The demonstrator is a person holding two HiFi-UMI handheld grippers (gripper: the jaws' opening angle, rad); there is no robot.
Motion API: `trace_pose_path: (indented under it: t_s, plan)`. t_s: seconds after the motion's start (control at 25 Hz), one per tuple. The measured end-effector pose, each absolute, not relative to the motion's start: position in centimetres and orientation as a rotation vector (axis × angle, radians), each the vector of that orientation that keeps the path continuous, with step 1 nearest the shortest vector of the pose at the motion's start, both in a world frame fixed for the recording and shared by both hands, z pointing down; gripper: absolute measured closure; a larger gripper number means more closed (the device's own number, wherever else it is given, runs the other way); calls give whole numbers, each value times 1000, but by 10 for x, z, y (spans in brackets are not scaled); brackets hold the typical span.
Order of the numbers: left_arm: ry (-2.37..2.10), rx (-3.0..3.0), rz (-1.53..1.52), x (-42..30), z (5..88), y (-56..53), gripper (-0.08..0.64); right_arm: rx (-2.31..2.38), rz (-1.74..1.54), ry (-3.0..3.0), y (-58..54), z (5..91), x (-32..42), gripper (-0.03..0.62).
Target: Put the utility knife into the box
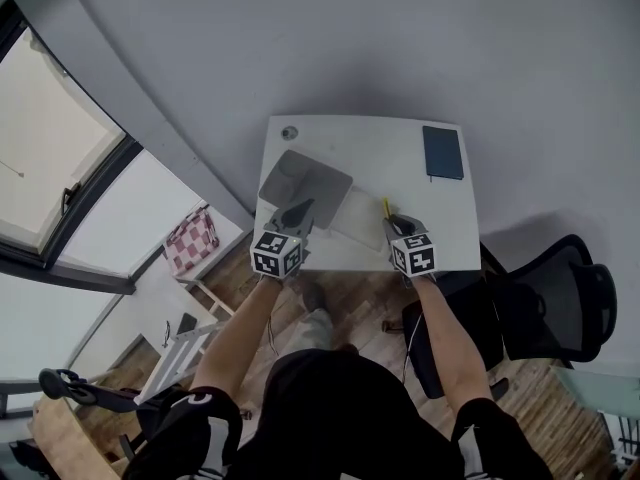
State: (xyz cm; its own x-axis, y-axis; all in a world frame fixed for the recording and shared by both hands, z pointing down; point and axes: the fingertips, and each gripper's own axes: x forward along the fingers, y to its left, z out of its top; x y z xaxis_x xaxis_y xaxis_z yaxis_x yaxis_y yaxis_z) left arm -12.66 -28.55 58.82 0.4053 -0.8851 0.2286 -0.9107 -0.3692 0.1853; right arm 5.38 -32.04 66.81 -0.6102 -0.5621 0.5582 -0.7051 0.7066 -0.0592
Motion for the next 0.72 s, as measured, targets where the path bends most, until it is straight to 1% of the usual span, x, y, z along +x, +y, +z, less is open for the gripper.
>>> trace_pose_path:
  t_s: [0.72]
  plan:
    - [-1430, 2390, 134, -163, 634, -338, 535, 888, 530, -2251, -359, 746, -2, 517]
